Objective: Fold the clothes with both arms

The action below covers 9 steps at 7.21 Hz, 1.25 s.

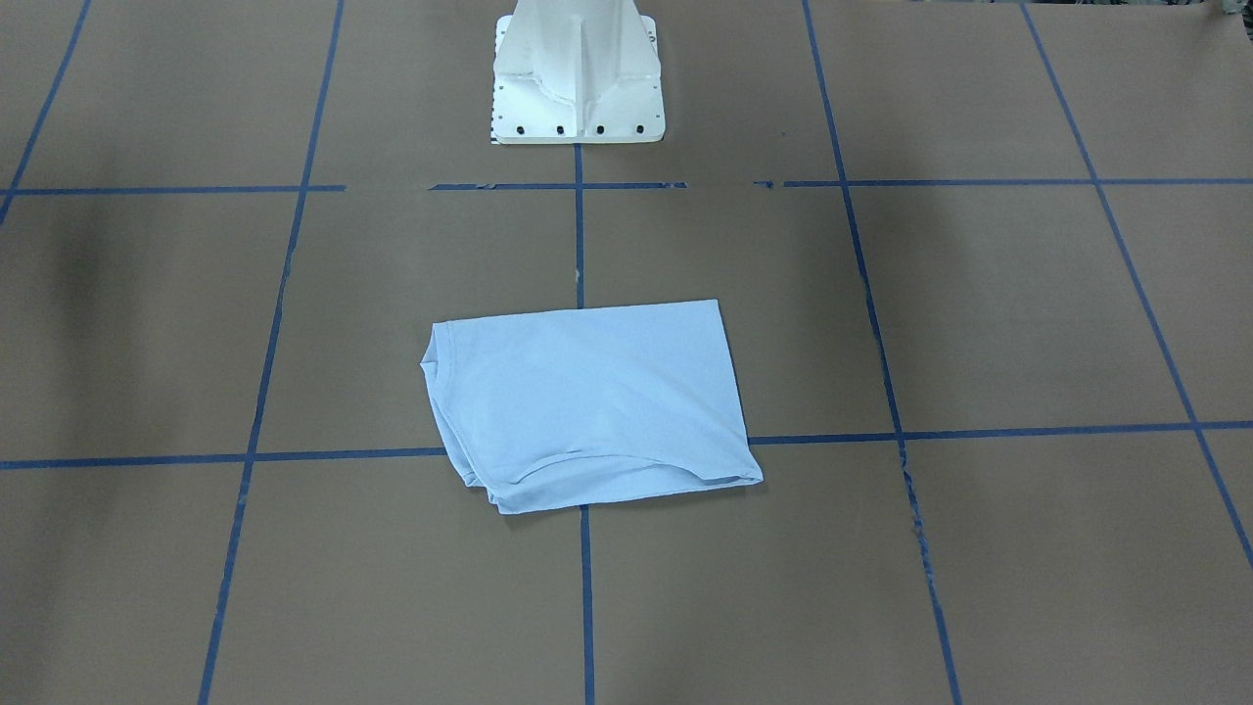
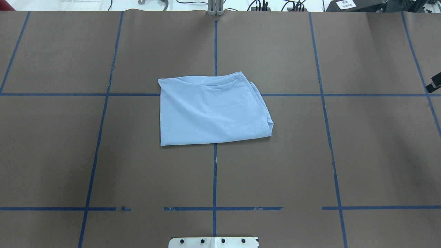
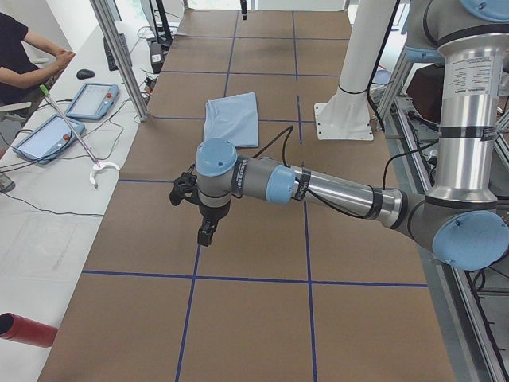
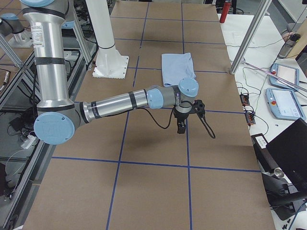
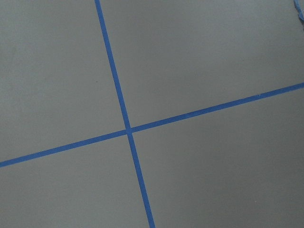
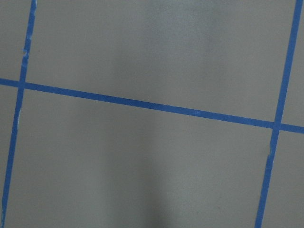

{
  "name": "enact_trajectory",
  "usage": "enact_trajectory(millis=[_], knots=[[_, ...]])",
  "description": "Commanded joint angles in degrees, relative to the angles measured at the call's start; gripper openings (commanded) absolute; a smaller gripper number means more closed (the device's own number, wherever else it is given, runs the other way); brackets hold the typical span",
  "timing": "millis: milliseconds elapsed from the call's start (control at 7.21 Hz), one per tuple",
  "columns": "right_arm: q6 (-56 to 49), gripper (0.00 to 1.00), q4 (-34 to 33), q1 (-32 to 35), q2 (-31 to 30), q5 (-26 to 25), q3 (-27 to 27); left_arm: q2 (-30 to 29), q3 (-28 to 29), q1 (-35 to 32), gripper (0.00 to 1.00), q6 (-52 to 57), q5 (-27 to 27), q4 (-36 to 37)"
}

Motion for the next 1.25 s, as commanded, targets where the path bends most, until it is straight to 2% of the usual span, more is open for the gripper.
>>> enact_trajectory(millis=[0, 416, 694, 1110], knots=[[0.2, 1.0, 0.0, -0.3, 0.2, -0.9, -0.1, -0.1, 0.4, 0.0, 1.0, 0.1, 0.1, 0.0], [0.1, 1.0, 0.1, -0.2, -0.3, -1.1, -0.2, -0.1, 4.7, 0.0, 1.0, 0.2, 0.4, 0.0], [-0.5, 1.0, 0.2, 0.8, -3.7, -0.8, -0.4, 0.1, 4.9, 0.0, 1.0, 0.1, 0.6, 0.5], [-0.1, 1.0, 0.2, 2.9, -5.4, -1.0, -0.3, 0.4, 4.9, 0.0, 1.0, 0.1, 0.7, 0.7]])
